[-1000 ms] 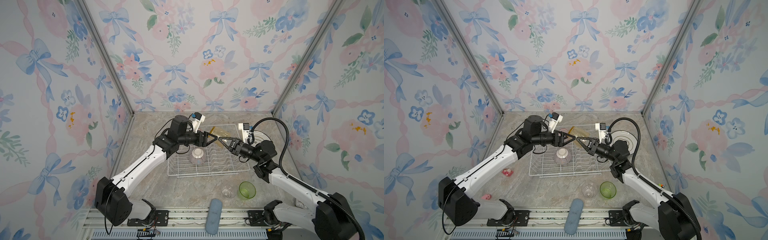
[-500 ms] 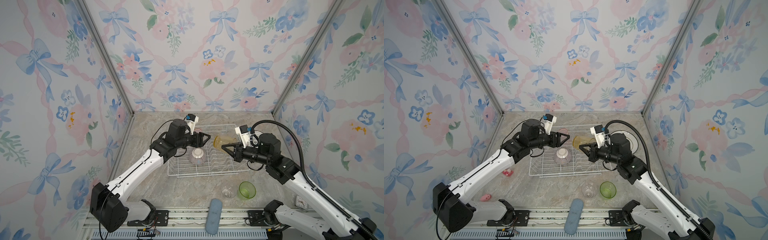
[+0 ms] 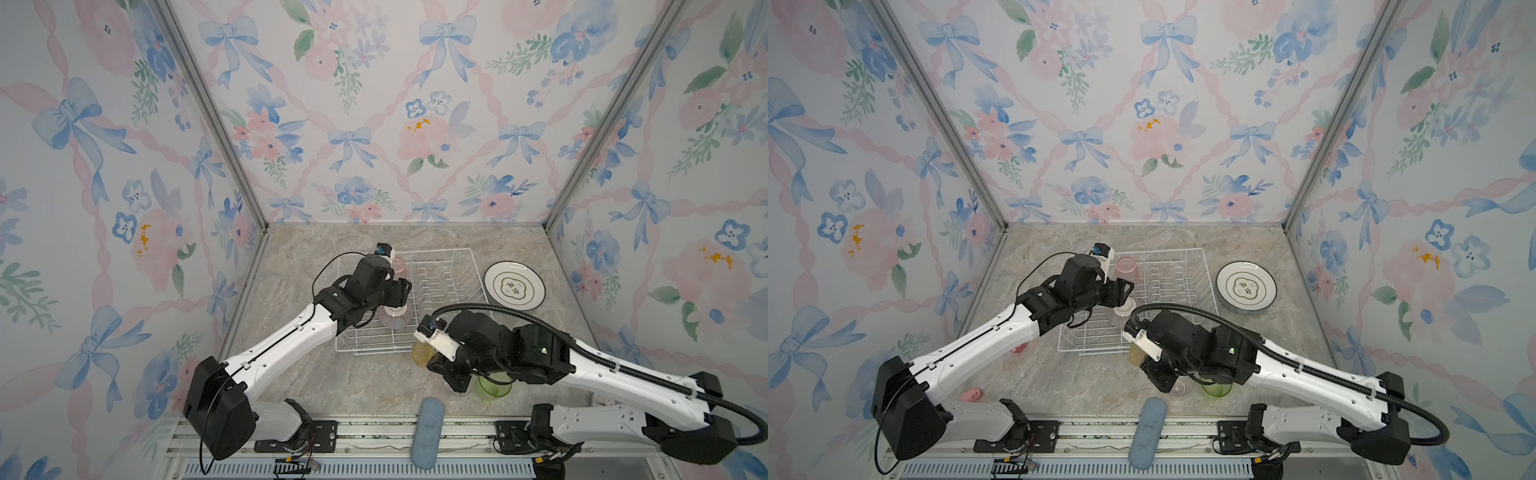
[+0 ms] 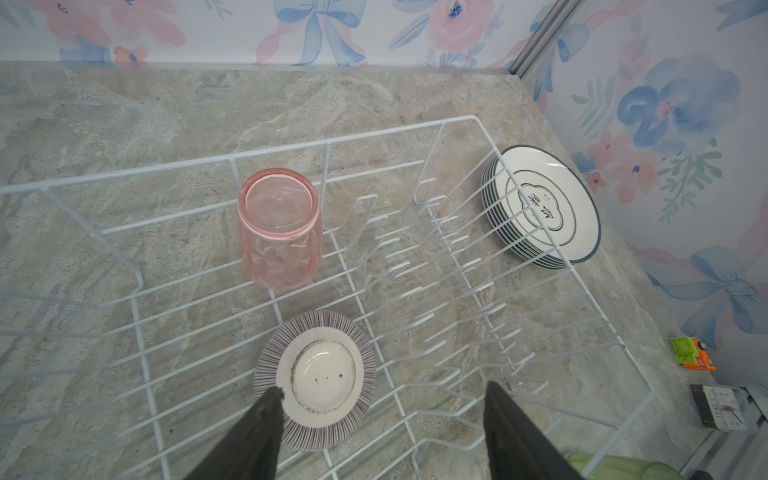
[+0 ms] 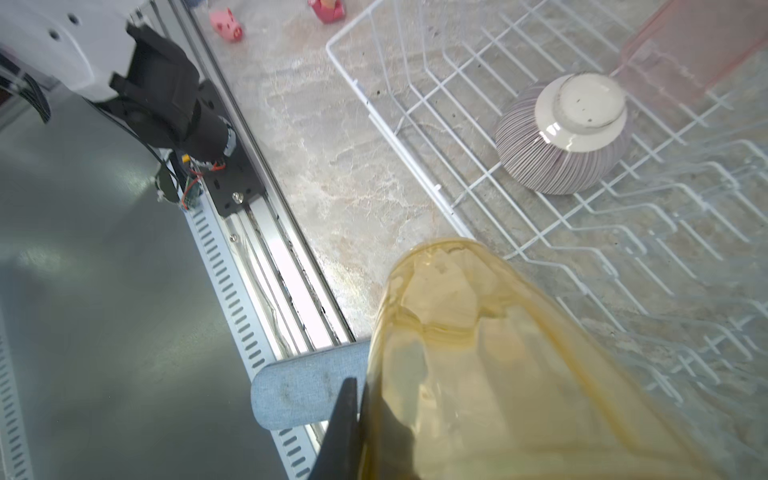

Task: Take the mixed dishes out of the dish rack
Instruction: 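Carry the yellow cup with the right gripper down to the table near the robot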

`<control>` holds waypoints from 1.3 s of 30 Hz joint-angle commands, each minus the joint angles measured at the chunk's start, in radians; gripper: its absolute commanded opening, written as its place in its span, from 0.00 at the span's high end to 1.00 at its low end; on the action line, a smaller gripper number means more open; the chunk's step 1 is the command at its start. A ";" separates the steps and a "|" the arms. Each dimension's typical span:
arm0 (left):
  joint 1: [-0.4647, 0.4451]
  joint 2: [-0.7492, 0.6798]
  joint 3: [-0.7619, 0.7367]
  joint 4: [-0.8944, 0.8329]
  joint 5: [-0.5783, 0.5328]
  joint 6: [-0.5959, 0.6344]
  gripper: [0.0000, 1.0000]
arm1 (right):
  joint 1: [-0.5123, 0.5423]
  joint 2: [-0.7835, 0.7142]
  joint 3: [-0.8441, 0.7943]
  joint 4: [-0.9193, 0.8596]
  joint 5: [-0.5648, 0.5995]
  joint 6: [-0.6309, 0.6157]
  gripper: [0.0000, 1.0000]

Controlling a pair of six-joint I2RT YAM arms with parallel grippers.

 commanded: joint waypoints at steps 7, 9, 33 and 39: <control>0.052 -0.041 -0.055 -0.013 0.007 0.006 0.25 | 0.109 0.259 0.092 -0.104 0.074 -0.042 1.00; 0.069 -0.061 -0.072 -0.012 0.007 0.003 0.25 | 0.122 0.308 0.107 -0.116 0.070 -0.052 1.00; 0.109 -0.105 -0.112 -0.011 0.021 0.021 0.25 | 0.081 0.591 0.127 -0.114 0.080 -0.105 1.00; 0.110 -0.103 -0.114 -0.011 0.025 0.037 0.25 | 0.067 0.616 0.126 -0.123 0.077 -0.111 1.00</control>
